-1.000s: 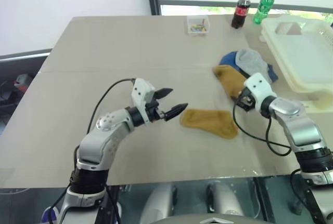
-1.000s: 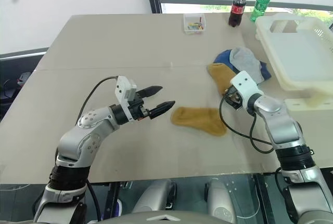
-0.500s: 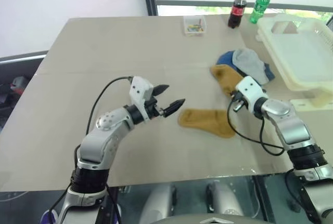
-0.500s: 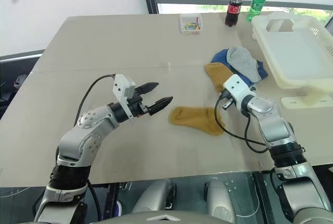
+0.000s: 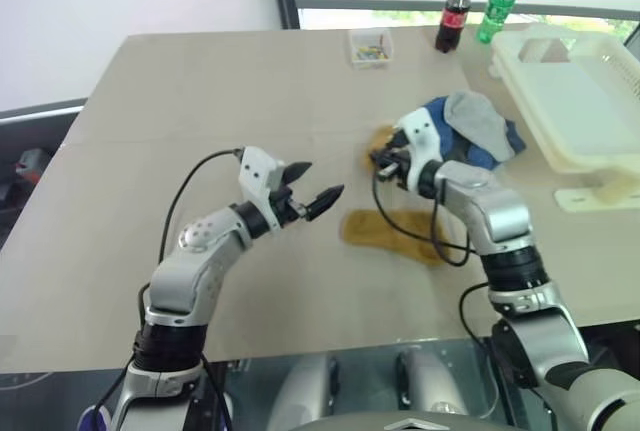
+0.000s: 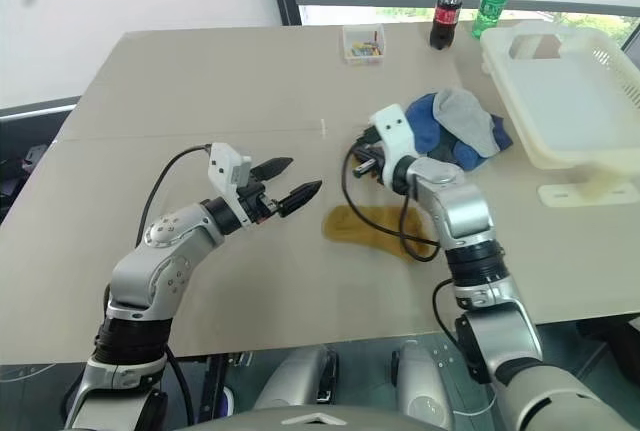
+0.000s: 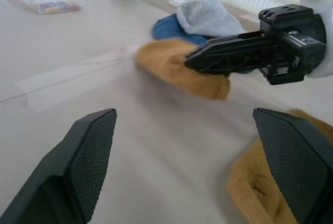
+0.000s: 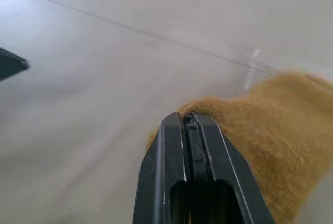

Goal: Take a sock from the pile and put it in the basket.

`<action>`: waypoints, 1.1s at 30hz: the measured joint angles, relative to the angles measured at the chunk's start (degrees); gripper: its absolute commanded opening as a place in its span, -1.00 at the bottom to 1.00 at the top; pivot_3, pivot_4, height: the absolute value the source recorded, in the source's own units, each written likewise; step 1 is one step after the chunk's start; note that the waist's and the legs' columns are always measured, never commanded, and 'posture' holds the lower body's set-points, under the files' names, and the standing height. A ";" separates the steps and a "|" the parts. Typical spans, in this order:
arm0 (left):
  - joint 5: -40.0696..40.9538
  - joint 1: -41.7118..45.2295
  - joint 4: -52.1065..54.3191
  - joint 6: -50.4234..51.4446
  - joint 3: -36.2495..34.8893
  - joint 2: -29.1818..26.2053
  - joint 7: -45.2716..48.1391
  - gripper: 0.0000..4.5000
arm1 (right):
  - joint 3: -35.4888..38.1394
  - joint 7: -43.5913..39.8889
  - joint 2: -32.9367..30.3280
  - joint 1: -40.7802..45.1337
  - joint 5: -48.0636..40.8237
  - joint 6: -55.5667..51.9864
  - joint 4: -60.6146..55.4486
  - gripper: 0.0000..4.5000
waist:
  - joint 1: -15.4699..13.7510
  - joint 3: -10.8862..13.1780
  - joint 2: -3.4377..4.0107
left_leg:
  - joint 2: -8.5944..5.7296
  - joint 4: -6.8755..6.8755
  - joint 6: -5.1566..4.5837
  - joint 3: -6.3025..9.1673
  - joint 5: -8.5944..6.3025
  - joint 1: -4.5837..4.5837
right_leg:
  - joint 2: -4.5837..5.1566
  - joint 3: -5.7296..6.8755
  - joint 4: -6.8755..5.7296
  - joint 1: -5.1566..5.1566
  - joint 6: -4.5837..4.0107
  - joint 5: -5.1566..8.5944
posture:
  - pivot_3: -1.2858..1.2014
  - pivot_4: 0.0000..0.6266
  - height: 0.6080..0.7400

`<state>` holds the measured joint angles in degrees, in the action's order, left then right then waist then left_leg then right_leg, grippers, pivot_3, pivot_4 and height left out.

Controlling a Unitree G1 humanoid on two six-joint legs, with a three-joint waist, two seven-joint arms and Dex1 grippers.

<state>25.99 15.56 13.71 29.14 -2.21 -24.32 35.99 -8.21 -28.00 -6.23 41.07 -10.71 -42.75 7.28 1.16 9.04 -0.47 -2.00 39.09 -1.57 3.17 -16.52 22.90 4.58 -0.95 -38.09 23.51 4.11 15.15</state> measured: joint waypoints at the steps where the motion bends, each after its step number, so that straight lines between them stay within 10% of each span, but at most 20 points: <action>1: 0.00 -0.02 0.00 -0.03 0.01 -0.02 0.01 1.00 | -0.66 0.11 1.03 0.06 0.12 0.50 1.10 -0.73 | 0.07 0.00 0.00 | 0.00 -0.01 0.01 0.01 0.01 0.00 | -0.01 0.00 -0.02 0.02 0.00 0.00 | 0.03 -0.52 1.00; 4: -0.05 -0.24 0.00 -0.20 -0.02 -0.28 -0.02 1.00 | -1.73 0.61 2.51 0.23 0.48 1.55 2.68 -0.25 | 0.07 0.01 0.02 | 0.00 0.00 0.04 0.01 0.02 0.01 | 0.00 0.01 -0.03 0.04 0.00 0.00 | 0.03 -0.52 1.00; 16: -0.99 -1.14 -0.98 -1.38 -0.11 -0.35 -0.82 1.00 | 0.37 -1.75 -9.45 -5.46 0.16 -0.31 -10.55 -0.25 | 0.21 0.01 0.02 | 0.04 0.00 0.04 -0.05 0.03 -0.04 | -0.05 -0.06 -0.14 0.04 0.00 0.00 | 0.03 -0.52 1.00; 33: -4.01 -1.80 -3.09 -1.91 -0.79 -0.92 -3.44 1.00 | 3.08 0.82 0.65 8.66 1.13 5.69 22.64 -0.25 | 1.21 0.01 0.03 | 0.03 -0.01 0.09 -0.12 0.06 -0.04 | -0.04 -0.15 -0.25 0.13 0.00 0.00 | 0.03 -0.52 1.00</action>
<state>21.97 13.77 10.61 27.23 -3.00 -25.24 32.54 -5.13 -27.17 -5.58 49.73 -9.58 -37.07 29.93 2.38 9.05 -0.44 -1.97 39.09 -1.48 3.05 -16.46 22.86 4.54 -1.10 -38.34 23.64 4.10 15.15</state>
